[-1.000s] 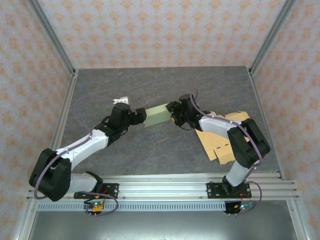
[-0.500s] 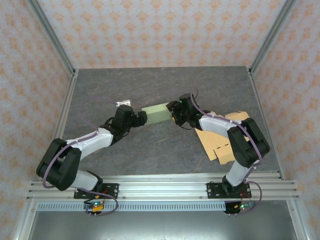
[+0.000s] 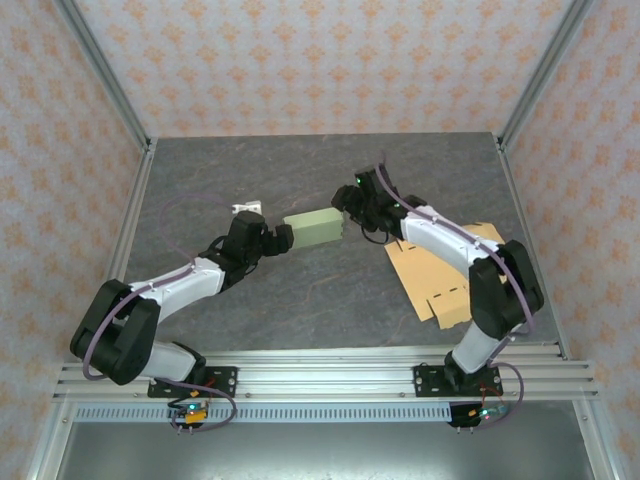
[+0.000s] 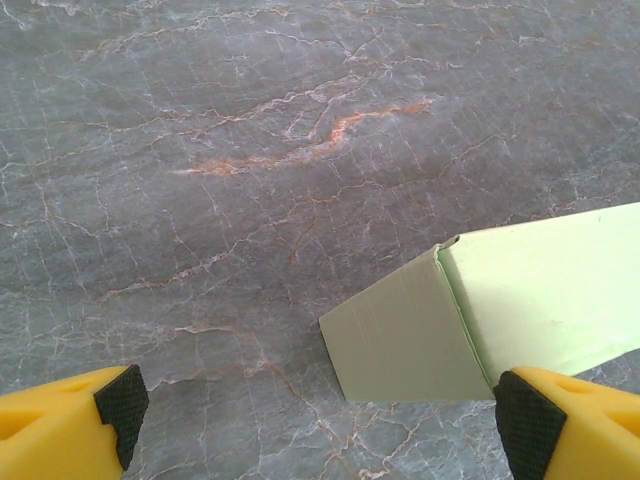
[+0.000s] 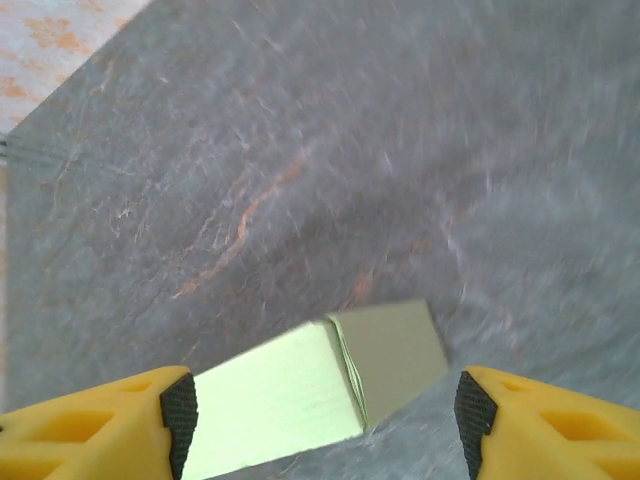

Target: Fold the paper box

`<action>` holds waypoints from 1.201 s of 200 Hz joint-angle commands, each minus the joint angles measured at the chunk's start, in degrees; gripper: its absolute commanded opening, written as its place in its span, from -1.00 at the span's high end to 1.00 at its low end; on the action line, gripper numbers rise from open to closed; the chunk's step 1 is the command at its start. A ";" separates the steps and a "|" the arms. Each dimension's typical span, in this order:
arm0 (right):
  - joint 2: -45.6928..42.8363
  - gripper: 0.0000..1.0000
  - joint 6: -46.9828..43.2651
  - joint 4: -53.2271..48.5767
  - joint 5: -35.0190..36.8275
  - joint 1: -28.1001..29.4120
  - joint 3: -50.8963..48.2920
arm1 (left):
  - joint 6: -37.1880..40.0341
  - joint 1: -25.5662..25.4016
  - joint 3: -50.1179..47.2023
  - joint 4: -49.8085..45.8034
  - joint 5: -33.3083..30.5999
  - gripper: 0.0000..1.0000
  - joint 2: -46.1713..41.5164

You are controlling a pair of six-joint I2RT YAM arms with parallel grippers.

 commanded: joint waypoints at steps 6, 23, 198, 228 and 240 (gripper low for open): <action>-0.23 -0.45 -43.93 -9.76 -4.71 0.38 1.26 | 2.04 0.01 -1.00 -4.98 -1.94 -0.85 -0.73; 2.42 -0.46 -60.24 -19.02 -9.30 0.42 5.39 | 2.80 0.03 -0.79 -5.11 -2.43 -0.86 -1.38; 27.81 -0.60 -111.39 -29.90 -19.38 4.96 33.48 | 2.22 3.23 2.68 -18.27 -12.75 -1.00 -13.10; 28.46 -0.48 -110.60 -26.93 -17.14 6.41 31.98 | -2.95 6.57 2.88 -22.05 -15.13 -1.00 -14.49; 27.86 -0.36 -109.86 -25.39 -16.75 6.82 30.64 | -4.65 8.21 3.02 -23.68 -15.14 -1.00 -15.62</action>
